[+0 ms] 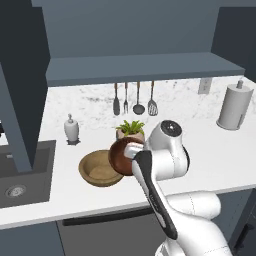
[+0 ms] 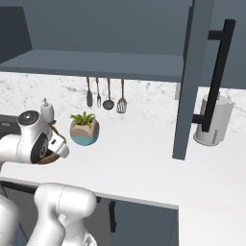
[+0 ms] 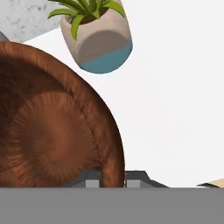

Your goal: Pick up the bowls on the counter and stack them on top of one another in the open cabinet. Place the smaller bowl on top of the larger bowl.

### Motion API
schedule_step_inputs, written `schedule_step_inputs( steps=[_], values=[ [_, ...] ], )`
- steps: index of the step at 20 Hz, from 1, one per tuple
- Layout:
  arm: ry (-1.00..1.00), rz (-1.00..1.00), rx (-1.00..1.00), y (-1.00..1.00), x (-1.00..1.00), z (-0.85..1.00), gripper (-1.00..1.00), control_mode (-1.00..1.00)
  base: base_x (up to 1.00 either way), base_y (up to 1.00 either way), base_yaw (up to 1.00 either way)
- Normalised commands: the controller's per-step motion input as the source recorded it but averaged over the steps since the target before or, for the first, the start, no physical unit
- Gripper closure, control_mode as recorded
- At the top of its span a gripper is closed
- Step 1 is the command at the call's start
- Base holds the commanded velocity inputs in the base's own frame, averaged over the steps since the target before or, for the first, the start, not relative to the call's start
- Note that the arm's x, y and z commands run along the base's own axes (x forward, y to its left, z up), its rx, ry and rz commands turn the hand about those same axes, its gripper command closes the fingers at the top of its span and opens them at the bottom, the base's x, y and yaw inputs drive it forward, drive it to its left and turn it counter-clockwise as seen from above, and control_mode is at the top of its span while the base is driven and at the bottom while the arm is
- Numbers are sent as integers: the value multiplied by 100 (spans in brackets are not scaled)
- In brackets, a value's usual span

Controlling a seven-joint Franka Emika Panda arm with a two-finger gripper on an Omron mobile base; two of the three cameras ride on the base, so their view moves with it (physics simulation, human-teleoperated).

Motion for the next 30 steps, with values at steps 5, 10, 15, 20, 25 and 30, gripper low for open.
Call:
schedule_step_inputs(
  steps=[5, 10, 15, 20, 25, 30],
  values=[
    [0, -12, -2, 100, 70, 4, 100, -100, 0, 0, 0],
    [7, -10, -16, 82, 52, 0, 100, -100, 0, 0, 0],
    [12, 0, -2, 15, 40, -13, 100, -100, 0, 0, 0],
    [16, -1, 0, 2, 69, -22, 100, -100, 0, 0, 0],
    [10, 0, 0, 3, 16, -51, 100, -100, 0, 0, 0],
    [2, 0, 0, 14, 2, -45, -100, -100, 0, 0, 0]
  ],
)
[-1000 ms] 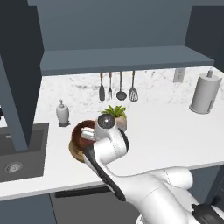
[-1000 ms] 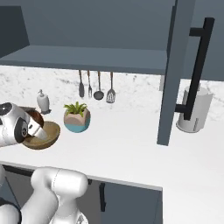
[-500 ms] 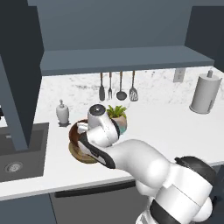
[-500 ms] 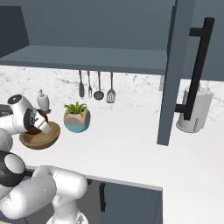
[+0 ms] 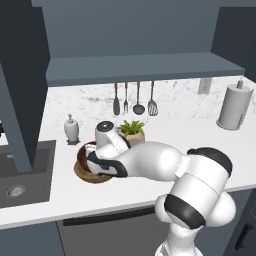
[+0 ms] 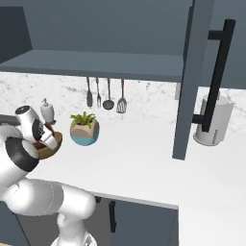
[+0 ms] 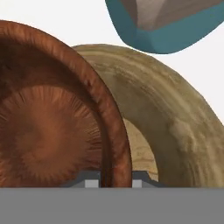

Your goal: Pick up the bowls on the counter and stack them on top of one another in the open cabinet. Place the smaller bowl on top of the larger bowl.

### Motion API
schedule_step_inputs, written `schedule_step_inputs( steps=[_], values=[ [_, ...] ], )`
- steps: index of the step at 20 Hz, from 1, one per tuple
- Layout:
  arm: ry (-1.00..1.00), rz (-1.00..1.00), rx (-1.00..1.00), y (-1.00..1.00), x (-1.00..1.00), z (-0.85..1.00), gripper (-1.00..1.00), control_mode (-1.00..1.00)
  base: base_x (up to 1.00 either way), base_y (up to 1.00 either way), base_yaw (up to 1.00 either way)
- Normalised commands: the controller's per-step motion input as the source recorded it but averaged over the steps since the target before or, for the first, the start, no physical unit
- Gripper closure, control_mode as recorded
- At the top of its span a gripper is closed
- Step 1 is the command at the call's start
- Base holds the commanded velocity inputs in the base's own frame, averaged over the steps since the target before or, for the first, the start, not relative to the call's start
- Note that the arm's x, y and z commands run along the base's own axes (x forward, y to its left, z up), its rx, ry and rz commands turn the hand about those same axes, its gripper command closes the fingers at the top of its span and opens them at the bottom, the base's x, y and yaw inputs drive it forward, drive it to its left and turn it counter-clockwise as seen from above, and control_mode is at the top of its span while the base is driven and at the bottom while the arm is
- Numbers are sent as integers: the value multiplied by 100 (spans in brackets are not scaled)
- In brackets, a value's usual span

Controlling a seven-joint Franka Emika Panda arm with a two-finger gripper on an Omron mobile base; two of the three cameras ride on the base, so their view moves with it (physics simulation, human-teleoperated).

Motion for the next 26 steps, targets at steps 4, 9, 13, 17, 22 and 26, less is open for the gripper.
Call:
schedule_step_inputs(
  steps=[4, 9, 13, 17, 22, 26],
  values=[
    [0, 0, 0, 3, 6, -12, -100, -100, 0, 0, 0],
    [0, 0, 0, 2, 0, 43, -100, -100, 0, 0, 0],
    [2, 0, 0, -11, -15, 67, -100, -100, 0, 0, 0],
    [11, 1, 0, -74, -42, 4, -100, -100, 0, 0, 0],
    [5, 12, 0, -29, -4, -10, -100, -100, 0, 0, 0],
    [0, 14, 0, 0, 0, -13, -100, -100, 0, 0, 0]
  ],
)
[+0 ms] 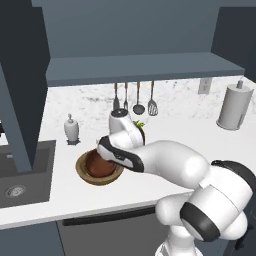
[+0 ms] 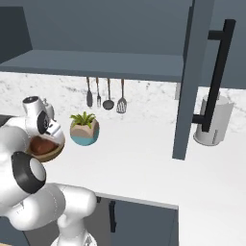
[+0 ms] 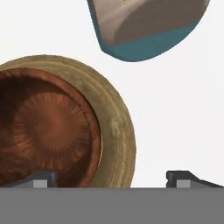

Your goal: Pick up the bowls on the counter and stack them on top of one another in the open cabinet. Place the smaller bowl on top of the larger bowl.

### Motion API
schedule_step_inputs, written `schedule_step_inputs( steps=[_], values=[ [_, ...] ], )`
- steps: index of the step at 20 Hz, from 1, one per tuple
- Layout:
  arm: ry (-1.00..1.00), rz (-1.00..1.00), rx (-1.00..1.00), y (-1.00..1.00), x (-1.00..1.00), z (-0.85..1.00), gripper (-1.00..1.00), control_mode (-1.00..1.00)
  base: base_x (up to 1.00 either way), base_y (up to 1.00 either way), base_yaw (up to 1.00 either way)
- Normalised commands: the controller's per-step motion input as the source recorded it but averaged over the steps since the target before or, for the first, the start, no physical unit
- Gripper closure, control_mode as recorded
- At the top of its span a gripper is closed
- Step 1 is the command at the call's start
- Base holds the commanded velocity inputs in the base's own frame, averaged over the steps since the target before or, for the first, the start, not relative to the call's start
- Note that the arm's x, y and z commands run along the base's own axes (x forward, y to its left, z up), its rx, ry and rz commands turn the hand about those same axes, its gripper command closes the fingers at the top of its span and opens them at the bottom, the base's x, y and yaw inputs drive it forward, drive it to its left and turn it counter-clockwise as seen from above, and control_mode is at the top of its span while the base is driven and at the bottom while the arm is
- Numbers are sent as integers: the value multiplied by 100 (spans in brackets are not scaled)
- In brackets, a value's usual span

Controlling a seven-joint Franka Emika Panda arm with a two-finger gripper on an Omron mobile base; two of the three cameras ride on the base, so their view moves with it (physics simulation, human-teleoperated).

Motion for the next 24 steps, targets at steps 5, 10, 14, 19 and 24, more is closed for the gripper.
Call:
schedule_step_inputs(
  steps=[5, 10, 14, 19, 24],
  values=[
    [3, 12, -1, 0, 0, -44, -100, -100, 0, 0, 0],
    [3, 8, 0, 0, 0, -29, -100, -100, 0, 0, 0],
    [3, 3, 0, 2, 0, -28, -100, -100, 0, 0, 0],
    [3, 1, 0, 9, 0, -38, -100, -100, 0, 0, 0],
    [0, 0, 0, 16, 1, -28, 100, -100, 0, 0, 0]
  ],
)
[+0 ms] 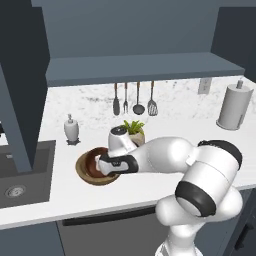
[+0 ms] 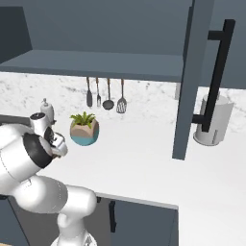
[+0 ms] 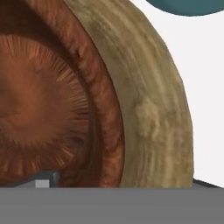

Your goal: Pick up the bowls on the counter and stack them on top of one another in the open cabinet. Place the smaller bowl on top of the larger bowl.

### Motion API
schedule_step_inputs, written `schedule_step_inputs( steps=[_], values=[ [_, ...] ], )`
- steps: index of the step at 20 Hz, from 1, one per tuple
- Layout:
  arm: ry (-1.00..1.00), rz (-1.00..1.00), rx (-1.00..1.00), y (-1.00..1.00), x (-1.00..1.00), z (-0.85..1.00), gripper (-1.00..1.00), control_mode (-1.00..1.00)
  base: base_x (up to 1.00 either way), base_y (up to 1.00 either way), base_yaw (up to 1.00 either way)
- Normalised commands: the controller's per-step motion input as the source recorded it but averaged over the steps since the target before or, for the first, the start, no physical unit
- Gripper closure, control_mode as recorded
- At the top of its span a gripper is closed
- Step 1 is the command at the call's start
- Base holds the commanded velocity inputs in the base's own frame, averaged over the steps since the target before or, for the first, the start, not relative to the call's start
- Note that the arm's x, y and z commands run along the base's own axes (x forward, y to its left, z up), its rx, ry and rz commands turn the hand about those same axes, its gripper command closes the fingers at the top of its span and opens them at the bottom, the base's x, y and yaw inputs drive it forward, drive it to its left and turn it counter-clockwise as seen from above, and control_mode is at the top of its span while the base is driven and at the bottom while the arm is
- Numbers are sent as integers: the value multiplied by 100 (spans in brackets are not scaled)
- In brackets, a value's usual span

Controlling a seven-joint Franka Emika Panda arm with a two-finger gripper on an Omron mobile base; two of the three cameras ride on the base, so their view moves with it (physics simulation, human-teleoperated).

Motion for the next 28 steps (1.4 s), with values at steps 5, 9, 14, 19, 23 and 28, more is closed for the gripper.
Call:
schedule_step_inputs(
  steps=[5, 9, 14, 19, 23, 28],
  values=[
    [0, 0, 0, 0, 0, 0, 100, -100, 0, 0, 0],
    [-9, -7, 5, -52, -41, 16, 100, -100, 0, 0, 0],
    [-20, -20, 19, -98, -85, 84, 100, -100, 0, 0, 0],
    [-27, -24, 26, -100, -75, 100, 100, -100, 0, 0, 0],
    [-32, -25, 28, -92, -71, 100, 100, -100, 0, 0, 0],
    [-32, -23, 26, -65, -65, 100, 100, -100, 0, 0, 0]
  ],
)
